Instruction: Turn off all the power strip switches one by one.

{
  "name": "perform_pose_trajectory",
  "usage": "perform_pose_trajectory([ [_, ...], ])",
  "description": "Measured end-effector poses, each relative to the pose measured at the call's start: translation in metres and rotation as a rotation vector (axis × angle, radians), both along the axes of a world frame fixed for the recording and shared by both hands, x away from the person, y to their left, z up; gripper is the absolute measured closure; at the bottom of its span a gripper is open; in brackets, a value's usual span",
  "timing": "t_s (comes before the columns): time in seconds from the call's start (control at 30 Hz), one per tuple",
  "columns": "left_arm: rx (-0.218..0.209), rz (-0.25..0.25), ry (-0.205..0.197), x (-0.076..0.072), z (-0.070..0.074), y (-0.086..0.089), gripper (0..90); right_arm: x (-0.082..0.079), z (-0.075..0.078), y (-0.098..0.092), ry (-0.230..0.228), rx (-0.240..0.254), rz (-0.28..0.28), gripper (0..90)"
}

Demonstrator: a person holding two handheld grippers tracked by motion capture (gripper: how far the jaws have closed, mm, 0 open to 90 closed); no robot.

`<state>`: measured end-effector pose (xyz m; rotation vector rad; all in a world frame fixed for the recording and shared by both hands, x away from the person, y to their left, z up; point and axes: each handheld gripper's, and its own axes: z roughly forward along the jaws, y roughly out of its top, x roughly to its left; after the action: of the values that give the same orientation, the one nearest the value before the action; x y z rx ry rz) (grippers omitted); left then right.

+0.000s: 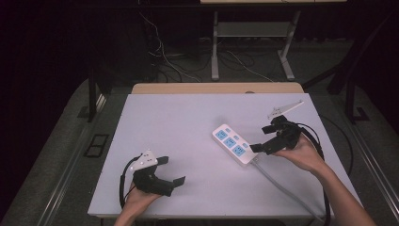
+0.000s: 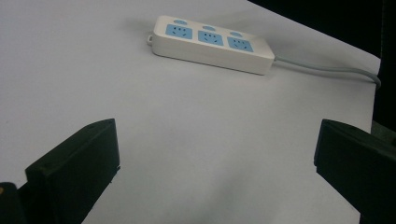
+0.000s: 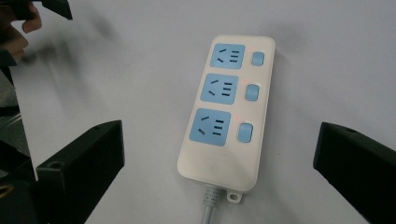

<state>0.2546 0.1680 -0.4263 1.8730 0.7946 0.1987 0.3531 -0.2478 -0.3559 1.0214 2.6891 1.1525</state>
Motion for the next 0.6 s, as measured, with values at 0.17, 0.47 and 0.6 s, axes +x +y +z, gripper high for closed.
perform_pose_trajectory([
  [0.17, 0.001, -0.001, 0.000, 0.000, 0.000, 0.000, 0.0, 0.005, -0.003, 0.007, 0.016, -0.034, 0.007, 1.8],
  [0.47, 0.001, -0.006, -0.004, -0.001, 0.000, -0.001, 0.0, 0.011, -0.009, 0.014, -0.015, -0.090, 0.017, 25.9],
  [0.6, -0.004, -0.009, -0.008, -0.001, 0.000, -0.001, 0.0, 0.016, -0.012, 0.013, -0.004, -0.097, -0.020, 35.6],
])
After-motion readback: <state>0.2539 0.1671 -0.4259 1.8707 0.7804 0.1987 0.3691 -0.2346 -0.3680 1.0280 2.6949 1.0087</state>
